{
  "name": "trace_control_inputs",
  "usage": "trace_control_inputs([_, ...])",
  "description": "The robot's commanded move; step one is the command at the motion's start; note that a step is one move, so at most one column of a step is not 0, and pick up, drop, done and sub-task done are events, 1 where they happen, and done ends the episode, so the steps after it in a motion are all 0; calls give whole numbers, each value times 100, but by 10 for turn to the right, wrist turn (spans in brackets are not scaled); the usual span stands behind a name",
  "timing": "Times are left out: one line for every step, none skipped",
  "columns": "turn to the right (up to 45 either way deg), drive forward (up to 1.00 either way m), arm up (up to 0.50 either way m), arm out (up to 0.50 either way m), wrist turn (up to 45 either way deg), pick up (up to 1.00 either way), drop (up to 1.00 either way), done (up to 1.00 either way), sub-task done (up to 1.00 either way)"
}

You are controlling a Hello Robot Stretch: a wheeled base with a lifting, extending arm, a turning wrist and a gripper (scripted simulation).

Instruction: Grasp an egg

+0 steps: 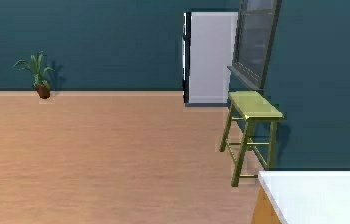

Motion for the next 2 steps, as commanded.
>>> trace_control_inputs([0,0,0,0,300,0,0,0,0])
trace_control_inputs([0,0,-12,0,0,0,0,0,0])
